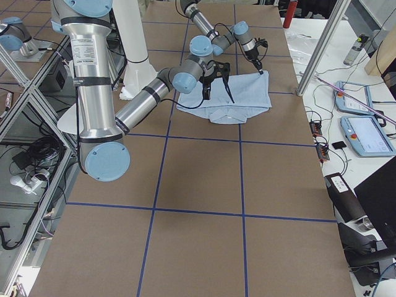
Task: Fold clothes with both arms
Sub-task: 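Drag the grasped edge away from the robot with the left gripper, squaring the shirt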
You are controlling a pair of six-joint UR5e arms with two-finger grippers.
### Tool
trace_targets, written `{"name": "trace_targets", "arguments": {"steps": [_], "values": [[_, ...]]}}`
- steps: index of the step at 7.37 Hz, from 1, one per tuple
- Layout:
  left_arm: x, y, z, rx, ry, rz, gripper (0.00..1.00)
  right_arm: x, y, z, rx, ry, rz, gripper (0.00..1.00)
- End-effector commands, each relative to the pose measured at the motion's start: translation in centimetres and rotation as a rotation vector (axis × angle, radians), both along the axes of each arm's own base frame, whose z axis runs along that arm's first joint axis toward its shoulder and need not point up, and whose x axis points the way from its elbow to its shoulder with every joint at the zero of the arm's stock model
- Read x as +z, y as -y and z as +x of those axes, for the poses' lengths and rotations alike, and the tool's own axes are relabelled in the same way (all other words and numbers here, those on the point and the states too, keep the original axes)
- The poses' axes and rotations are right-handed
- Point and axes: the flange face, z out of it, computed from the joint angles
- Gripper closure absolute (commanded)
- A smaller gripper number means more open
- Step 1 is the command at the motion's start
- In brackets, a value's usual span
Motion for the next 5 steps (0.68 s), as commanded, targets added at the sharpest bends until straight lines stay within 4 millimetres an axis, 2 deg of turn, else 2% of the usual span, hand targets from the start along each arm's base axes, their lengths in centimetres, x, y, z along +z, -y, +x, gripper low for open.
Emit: {"name": "trace_targets", "arguments": {"steps": [1, 2, 3, 4, 5], "values": [[0.2, 0.0, -0.1, -0.001, 0.002, 0.0, 0.47, 0.1, 0.3, -0.4, -0.002, -0.002, -0.002, 0.0], [0.2, 0.0, 0.0, 0.0, 0.004, -0.001, 0.27, 0.1, 0.4, -0.5, -0.004, -0.004, 0.001, 0.0], [0.1, 0.0, -0.1, -0.001, 0.005, 0.0, 0.2, -0.3, 0.6, -0.7, -0.007, 0.002, 0.011, 0.0], [0.1, 0.7, -1.0, -0.008, 0.013, 0.011, 0.16, -0.5, 0.7, -0.8, -0.009, 0.003, 0.012, 0.0], [0.6, 0.3, -2.1, 0.002, 0.02, 0.025, 0.15, -0.7, 1.0, -1.5, -0.014, 0.003, 0.016, 0.0]]}}
